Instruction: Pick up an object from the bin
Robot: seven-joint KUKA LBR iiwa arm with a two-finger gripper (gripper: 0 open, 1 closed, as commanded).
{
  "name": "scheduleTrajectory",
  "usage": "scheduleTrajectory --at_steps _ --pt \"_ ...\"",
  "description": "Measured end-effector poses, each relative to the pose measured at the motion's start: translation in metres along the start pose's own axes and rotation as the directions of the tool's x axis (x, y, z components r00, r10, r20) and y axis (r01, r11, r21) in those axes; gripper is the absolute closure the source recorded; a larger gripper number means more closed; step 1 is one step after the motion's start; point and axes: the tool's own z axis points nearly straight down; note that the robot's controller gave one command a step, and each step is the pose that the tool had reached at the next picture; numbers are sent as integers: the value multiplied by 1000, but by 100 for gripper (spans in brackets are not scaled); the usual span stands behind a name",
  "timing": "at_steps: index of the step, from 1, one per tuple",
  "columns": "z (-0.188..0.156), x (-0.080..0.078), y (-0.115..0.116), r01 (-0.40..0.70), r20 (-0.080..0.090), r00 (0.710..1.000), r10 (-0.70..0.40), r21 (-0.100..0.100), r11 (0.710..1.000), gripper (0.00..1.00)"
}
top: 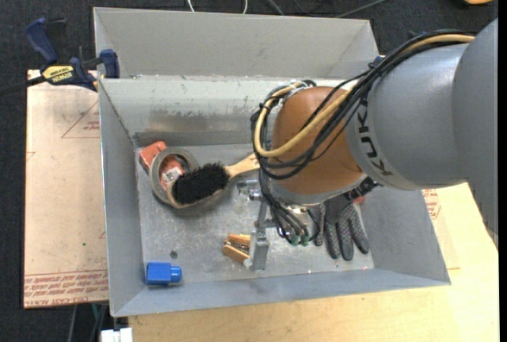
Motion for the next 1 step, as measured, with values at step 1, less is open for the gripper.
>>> scheduleTrajectory --at_steps 1 --pt "-4 -2 -1 -4 7 1000 4 -1 1000 0"
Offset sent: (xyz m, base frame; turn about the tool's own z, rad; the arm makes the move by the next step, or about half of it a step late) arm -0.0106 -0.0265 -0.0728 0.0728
